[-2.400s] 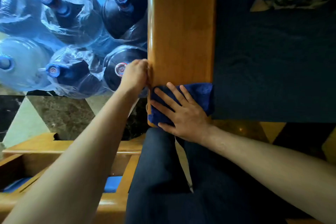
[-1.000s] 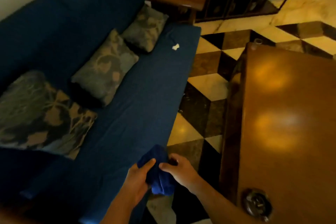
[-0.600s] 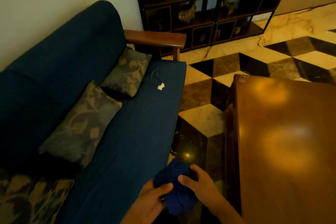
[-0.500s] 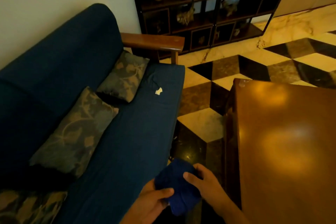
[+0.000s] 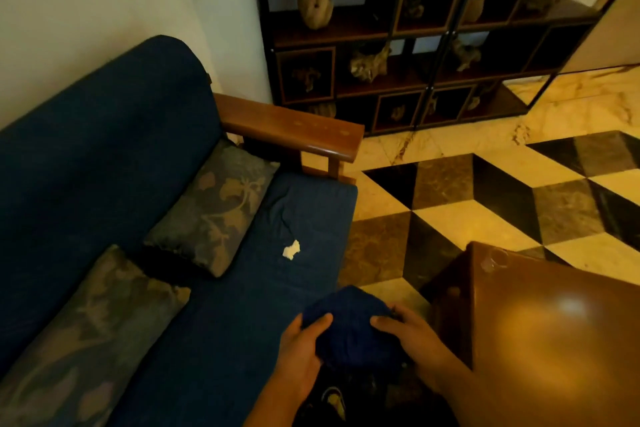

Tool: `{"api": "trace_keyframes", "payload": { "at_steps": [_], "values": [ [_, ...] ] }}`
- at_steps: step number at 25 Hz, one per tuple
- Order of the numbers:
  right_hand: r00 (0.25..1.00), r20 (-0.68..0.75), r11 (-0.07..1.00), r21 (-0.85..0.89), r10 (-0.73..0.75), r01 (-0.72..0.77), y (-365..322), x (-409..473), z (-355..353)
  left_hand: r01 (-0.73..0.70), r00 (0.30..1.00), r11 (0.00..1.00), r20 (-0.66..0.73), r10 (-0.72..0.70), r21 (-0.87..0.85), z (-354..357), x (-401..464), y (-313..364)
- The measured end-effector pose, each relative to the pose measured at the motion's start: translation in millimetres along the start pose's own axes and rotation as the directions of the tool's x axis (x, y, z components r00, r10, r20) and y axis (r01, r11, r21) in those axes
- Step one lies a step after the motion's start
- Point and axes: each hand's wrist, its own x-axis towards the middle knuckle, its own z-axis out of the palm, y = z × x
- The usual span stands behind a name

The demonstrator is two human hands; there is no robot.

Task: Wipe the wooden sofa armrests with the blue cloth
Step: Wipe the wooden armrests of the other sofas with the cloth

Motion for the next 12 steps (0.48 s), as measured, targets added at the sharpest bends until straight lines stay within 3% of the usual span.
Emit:
{"api": "trace_keyframes", "payload": {
  "at_steps": [4, 12],
  "values": [
    [1.0, 0.01, 0.977, -0.212, -0.016, 0.018, -65, 93, -15, 0.013, 1.0, 1.0, -0.024, -0.012, 0.022, 44, 73, 48],
    [0.995, -0.092, 0.998, 0.052, -0.022, 0.027, -206, 314, -61, -0.053, 0.992, 0.99, -0.107, 0.068, 0.134, 202, 284, 149]
  ]
}}
